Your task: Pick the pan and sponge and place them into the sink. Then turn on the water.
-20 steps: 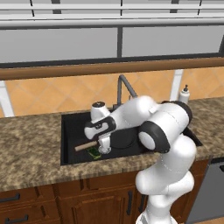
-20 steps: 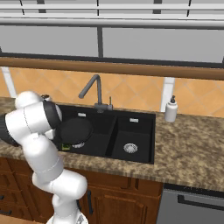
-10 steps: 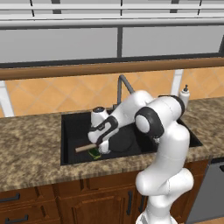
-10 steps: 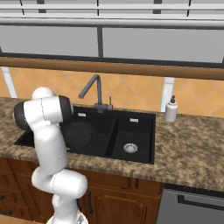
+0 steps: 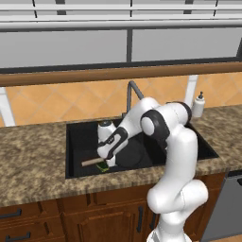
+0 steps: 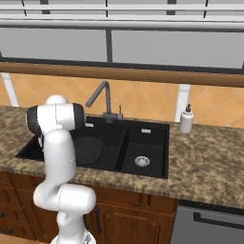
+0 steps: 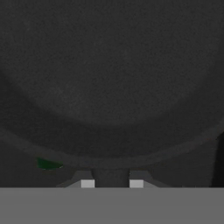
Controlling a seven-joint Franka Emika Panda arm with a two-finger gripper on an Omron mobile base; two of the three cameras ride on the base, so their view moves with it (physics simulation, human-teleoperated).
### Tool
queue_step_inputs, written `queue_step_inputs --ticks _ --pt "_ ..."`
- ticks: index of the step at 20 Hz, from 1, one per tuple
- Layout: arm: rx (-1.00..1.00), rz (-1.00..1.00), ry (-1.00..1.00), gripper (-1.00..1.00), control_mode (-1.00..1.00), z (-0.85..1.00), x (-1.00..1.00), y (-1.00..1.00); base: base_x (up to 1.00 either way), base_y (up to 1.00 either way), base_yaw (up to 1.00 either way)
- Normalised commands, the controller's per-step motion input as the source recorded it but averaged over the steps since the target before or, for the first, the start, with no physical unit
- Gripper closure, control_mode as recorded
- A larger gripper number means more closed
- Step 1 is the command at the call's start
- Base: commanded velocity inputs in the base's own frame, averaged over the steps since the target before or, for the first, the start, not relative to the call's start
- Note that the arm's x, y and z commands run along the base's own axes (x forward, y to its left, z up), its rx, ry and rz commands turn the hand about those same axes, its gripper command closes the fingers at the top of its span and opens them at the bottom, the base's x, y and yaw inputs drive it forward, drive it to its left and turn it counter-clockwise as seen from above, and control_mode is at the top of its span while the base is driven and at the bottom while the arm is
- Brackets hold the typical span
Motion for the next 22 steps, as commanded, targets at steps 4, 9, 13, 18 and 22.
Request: queue_step_inputs --ticks 4,9,13,18,22 --pt "0.0 -0.04 0.0 1.0 -1.0 -0.39 0.21 0.0 0.0 0.0 0.0" --pt "0.0 -0.04 0.0 1.0 -1.0 -0.36 0.18 0.0 0.0 0.0 0.0" --pt "0.0 -0.04 0.0 1.0 -1.0 -0.35 0.2 0.0 0.0 0.0 0.0" --pt "0.0 -0.03 0.0 1.0 -1.0 -0.3 0.16 0.0 0.0 0.0 0.0" --pt "0.0 -0.03 0.0 1.0 -1.0 -0.31 0.15 0.02 0.0 0.0 0.0"
